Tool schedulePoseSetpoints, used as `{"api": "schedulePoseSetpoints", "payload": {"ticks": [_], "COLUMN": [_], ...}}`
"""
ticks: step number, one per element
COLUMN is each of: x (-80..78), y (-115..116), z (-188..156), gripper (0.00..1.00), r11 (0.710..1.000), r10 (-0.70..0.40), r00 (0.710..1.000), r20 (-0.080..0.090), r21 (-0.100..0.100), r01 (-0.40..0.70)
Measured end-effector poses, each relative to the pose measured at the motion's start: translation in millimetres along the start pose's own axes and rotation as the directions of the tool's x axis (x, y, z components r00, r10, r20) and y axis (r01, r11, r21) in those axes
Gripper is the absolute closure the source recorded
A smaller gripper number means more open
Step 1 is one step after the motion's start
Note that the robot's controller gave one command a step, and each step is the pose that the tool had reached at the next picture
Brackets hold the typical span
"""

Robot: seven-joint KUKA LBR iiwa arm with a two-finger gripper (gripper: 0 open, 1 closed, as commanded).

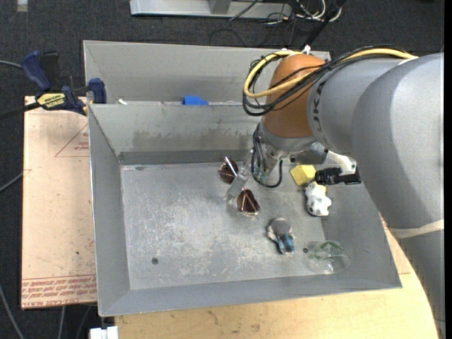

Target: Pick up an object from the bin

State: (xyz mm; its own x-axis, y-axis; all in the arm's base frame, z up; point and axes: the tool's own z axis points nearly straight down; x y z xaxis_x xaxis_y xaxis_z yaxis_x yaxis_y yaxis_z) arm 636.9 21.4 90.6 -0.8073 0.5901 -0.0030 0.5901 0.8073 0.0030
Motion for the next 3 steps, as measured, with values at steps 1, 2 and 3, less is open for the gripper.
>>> {"api": "schedulePoseSetpoints", "payload": {"ticks": [1, 2, 3], "x": [-3.8, -3.8, -2.7], "y": [21.0, 21.1, 20.1], "z": [19.9, 19.9, 16.1], "gripper": [1.0, 1.0, 1.0], "r11": [0.985, 0.985, 0.985], "r10": [-0.171, -0.171, -0.171], "r00": [0.985, 0.985, 0.985], "r20": [0.0, 0.0, -0.003], "r21": [0.001, 0.001, 0.003], "r01": [0.171, 0.171, 0.171]}}
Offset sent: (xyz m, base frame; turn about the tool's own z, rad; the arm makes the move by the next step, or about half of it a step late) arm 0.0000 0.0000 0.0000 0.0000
